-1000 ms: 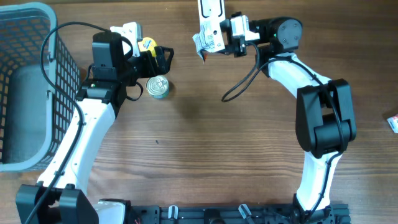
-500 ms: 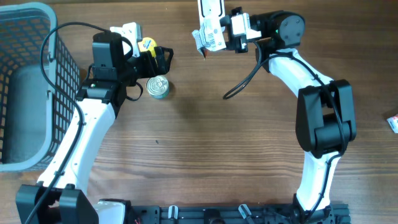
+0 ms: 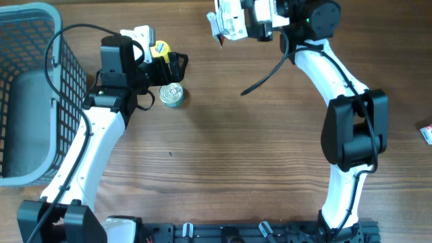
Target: Scan the item barcode
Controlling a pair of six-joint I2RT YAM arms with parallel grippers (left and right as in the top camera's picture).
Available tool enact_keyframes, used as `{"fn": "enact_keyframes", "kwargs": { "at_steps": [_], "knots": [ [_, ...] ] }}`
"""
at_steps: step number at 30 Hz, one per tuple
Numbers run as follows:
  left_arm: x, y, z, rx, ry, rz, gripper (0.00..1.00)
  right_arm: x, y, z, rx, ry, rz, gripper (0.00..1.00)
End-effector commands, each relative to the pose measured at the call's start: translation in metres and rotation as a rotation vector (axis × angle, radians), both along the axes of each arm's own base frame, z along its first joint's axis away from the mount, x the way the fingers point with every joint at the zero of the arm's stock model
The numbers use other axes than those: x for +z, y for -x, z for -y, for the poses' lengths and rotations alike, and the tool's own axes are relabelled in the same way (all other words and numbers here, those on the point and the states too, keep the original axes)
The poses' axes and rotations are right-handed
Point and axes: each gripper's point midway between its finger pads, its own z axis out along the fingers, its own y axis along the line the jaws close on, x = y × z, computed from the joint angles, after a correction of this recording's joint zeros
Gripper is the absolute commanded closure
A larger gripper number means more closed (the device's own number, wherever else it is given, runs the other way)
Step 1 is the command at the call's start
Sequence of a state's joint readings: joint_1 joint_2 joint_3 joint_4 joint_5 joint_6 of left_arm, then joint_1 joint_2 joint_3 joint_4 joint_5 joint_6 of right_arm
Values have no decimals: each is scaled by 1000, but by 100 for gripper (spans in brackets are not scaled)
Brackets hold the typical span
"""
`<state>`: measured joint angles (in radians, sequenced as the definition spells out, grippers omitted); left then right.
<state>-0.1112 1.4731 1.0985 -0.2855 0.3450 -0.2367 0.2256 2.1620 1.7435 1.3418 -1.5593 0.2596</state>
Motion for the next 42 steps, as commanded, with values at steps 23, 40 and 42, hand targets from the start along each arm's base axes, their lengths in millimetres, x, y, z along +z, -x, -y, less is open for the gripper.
{"fn": "enact_keyframes", "kwargs": {
  "at_steps": [23,40,42],
  "knots": [
    [4,4,-6,20,-23,3,0,-98,-72,5,-265,194,-1206,89],
    [2,6,-6,28,-14,-13,0,-211,-108,42,-944,409,-1273,88],
    [2,6,-6,27,-15,-16,0,-221,-110,50,-1017,436,-1279,89]
  ]
}}
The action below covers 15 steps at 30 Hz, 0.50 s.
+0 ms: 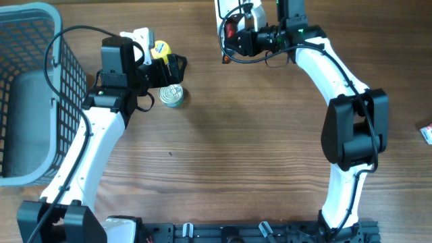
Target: Scan the item barcode
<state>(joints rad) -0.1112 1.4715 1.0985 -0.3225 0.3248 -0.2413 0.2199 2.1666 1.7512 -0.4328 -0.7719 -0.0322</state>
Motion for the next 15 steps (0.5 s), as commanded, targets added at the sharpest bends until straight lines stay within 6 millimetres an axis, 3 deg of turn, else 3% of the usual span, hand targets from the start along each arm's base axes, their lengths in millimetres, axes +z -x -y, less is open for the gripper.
{"fn": "enact_keyframes", "kwargs": {
  "at_steps": [1,5,10,15],
  "knots": [
    [8,2,-2,9,-2,17,0,-17,-14,21,-101,165,30,89],
    [7,3,-2,9,-2,12,0,-30,-16,28,-152,276,34,89],
    [7,3,-2,9,-3,12,0,-40,-10,21,-176,364,28,87],
    [7,3,-2,9,-3,11,0,-51,-12,34,-310,533,28,84]
  ]
}}
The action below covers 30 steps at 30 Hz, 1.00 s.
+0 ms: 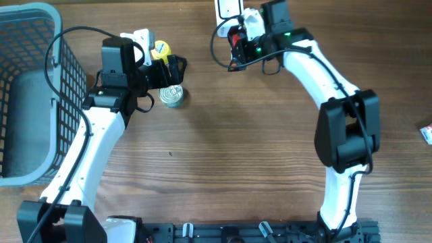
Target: Scan the item barcode
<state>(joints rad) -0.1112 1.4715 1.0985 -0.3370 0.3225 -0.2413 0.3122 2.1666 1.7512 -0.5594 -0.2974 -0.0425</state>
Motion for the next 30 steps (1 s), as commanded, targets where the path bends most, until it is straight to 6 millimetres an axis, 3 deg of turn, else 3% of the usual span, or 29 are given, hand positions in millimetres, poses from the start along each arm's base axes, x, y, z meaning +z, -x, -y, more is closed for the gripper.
{"fn": "enact_keyframes", "kwargs": {
  "at_steps": [1,9,14,18,27,30],
  "knots": [
    [10,1,-2,7,0,26,0,-2,-11,15,-112,158,59,82],
    [9,1,-3,10,-3,26,0,13,-8,11,-237,151,15,82],
    [9,1,-2,10,-3,26,0,49,-10,3,-245,115,20,80],
    [9,1,-2,10,-3,23,0,65,-15,3,-288,79,24,77],
    [6,4,-3,10,-5,4,0,50,11,20,-401,61,-162,78],
    [5,4,-3,10,-5,4,0,51,12,18,-368,43,-172,75]
  ]
}}
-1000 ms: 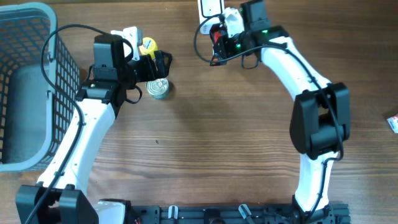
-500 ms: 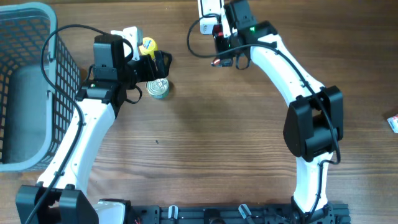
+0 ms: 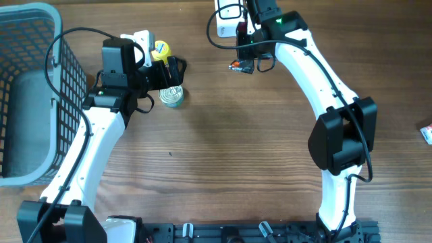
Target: Scan the item barcode
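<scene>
My right gripper (image 3: 241,62) is at the back middle of the table, pointing toward the front. It is shut on a small dark item with a red-orange end (image 3: 237,66). A white block (image 3: 226,12) sits on that wrist. My left gripper (image 3: 174,67) lies on its side at the back left, dark fingers (image 3: 179,65) pointing right. A yellow-and-black device (image 3: 160,48) sits right by them; whether it is held cannot be told. An upright silver can (image 3: 171,95) stands just in front of the left fingers. No barcode shows.
A grey mesh basket (image 3: 27,94) fills the far left. A small red-and-white packet (image 3: 426,133) lies at the right edge. A black cable (image 3: 212,37) loops off the right wrist toward the left.
The right wrist has turned, so its gripper now points toward the front, and the small red-ended item sits lower in view. The left arm, yellow device and can are unchanged.
The right gripper first pointed left at the back edge, white block facing up. It then turned with a red part showing, and later shifted slightly left. Now it points frontward with the item at its tip. The left arm and can stayed still throughout.
</scene>
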Controlling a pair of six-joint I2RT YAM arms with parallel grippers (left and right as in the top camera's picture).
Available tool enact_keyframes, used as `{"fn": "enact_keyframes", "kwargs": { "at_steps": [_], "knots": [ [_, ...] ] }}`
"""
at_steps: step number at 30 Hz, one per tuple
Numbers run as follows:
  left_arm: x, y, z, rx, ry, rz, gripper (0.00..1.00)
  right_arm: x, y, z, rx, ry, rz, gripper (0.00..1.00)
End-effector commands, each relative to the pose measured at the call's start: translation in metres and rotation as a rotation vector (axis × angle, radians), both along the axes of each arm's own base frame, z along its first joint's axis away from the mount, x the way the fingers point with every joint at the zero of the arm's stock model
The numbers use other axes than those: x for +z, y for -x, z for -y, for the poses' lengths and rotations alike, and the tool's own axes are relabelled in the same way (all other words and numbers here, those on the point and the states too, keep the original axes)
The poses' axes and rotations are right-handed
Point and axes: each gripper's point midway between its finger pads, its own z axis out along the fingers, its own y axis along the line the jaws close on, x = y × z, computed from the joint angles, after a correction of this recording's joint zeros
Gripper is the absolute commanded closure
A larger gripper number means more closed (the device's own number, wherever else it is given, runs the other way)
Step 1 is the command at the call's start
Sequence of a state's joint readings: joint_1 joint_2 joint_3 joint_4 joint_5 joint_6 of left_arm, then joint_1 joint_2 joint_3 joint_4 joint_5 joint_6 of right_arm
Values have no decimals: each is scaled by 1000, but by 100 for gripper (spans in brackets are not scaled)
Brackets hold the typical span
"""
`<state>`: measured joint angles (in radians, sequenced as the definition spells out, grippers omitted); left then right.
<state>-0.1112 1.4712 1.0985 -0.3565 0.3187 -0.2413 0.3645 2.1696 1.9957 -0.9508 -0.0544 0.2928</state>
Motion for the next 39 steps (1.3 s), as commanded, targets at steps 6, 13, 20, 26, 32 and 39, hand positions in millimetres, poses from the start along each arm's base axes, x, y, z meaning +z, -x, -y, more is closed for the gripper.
{"fn": "enact_keyframes", "kwargs": {
  "at_steps": [6,13,20,26,32,39],
  "knots": [
    [6,4,-2,7,-2,8,0,24,-22,-1,-18,-83,78,67],
    [6,4,-2,7,-2,4,0,56,-64,-5,-3,-93,298,67],
    [6,4,-2,7,-2,8,0,71,-90,-4,-24,-97,422,66],
    [7,3,-2,8,-3,10,0,74,-118,-7,-41,-108,541,67],
    [8,2,-2,8,-2,17,0,65,-130,-6,-49,-112,557,68],
    [11,0,-2,7,1,34,0,11,-127,-23,16,-138,431,69]
  ]
}}
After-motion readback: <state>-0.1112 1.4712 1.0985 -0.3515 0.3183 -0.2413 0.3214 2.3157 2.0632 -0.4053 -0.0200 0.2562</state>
